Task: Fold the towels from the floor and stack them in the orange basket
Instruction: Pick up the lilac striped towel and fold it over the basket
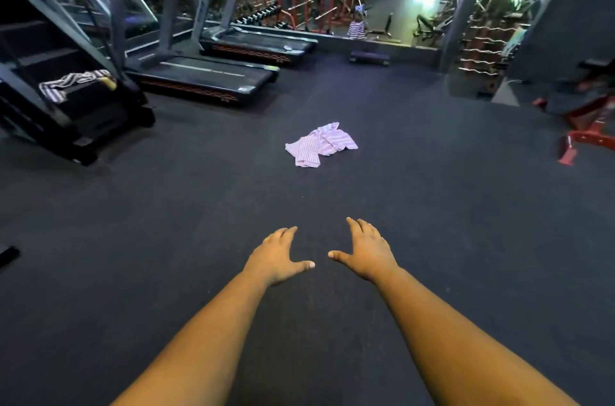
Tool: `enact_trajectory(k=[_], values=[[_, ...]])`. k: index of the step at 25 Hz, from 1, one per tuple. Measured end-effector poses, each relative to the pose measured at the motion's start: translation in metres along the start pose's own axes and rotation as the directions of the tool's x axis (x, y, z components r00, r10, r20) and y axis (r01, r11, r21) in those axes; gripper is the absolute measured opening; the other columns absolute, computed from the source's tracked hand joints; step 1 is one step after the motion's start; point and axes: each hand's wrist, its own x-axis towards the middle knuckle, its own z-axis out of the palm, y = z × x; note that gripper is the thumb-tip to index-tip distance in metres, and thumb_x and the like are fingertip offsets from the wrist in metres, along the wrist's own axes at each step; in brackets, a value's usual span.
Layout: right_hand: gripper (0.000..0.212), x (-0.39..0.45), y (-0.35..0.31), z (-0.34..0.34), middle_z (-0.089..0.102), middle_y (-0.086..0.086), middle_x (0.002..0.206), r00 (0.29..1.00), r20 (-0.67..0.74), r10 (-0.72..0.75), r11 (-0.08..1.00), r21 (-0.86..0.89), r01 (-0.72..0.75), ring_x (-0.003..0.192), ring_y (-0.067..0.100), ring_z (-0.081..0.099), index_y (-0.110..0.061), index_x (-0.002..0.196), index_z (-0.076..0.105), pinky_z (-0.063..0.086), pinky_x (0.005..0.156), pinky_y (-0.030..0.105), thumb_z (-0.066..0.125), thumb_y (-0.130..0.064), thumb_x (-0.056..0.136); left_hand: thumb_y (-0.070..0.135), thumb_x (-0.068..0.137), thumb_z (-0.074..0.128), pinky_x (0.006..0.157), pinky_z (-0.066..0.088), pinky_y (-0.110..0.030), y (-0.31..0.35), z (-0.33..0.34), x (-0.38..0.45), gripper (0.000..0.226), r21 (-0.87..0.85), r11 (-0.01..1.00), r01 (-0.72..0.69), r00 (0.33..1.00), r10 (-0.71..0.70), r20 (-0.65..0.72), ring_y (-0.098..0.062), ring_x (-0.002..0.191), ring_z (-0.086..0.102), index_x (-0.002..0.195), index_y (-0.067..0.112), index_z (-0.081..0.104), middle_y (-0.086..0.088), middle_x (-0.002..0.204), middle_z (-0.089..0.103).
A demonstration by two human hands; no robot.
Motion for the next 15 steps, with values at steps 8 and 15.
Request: enact_trajectory(k=[8, 15], values=[[0.104, 0.194, 0.018, -0.017, 0.017, 0.006, 0.169, 1.0, 0.021, 0.0, 1.0, 0.022, 0.0, 0.156, 0.027, 0.015, -0.024, 0.163, 0.012, 0.027, 0.122, 0.053, 0.059, -0.075, 0.085, 0.072, 0.082, 0.066, 0.12, 0.033, -0.046, 0.007, -0.048, 0.191, 0.108, 0.009, 0.999, -0.032, 0.999, 0.031, 0.007, -0.023, 0.156, 0.02, 0.164, 0.027, 0.013, 0.002, 0.17, 0.018], [0.103, 0.373, 0.033, -0.055, 0.018, 0.006, 0.169, 0.995, 0.098, -0.023, 0.999, 0.031, 0.02, 0.156, 0.026, 0.016, -0.024, 0.163, 0.014, 0.029, 0.122, 0.053, 0.06, -0.074, 0.085, 0.073, 0.082, 0.066, 0.121, 0.033, -0.046, 0.014, -0.099, 0.356, 0.107, -0.035, 0.999, 0.026, 0.999, -0.025, 0.027, -0.023, 0.155, 0.021, 0.164, 0.028, 0.013, 0.002, 0.17, 0.018]])
